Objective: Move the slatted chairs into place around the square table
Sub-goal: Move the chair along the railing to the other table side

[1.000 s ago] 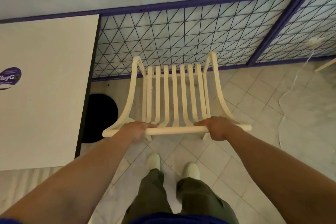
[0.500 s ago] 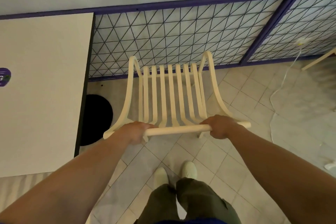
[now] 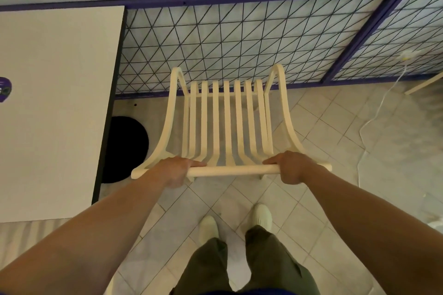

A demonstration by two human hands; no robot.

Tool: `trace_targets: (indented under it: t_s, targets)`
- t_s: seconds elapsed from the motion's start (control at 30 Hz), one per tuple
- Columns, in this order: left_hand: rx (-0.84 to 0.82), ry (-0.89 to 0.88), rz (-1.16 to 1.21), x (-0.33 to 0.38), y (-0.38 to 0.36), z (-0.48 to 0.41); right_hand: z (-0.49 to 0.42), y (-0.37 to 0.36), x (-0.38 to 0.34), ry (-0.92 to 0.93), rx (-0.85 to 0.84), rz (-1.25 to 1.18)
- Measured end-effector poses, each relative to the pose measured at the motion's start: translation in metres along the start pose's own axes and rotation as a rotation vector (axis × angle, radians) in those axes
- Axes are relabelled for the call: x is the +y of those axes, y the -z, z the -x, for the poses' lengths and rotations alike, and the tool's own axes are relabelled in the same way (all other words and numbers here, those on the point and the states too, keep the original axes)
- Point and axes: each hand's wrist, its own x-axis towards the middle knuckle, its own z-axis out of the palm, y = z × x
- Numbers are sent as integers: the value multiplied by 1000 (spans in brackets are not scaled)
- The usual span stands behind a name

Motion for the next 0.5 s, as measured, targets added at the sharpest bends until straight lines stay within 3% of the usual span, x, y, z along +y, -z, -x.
trace_targets:
  t_s: [0.2,0.5]
  targets:
    - [11,36,-20,4,0,1,-3,2,4,116,-10,80]
    - [24,90,84,28,-10,7,-12,18,22,131,-37,157]
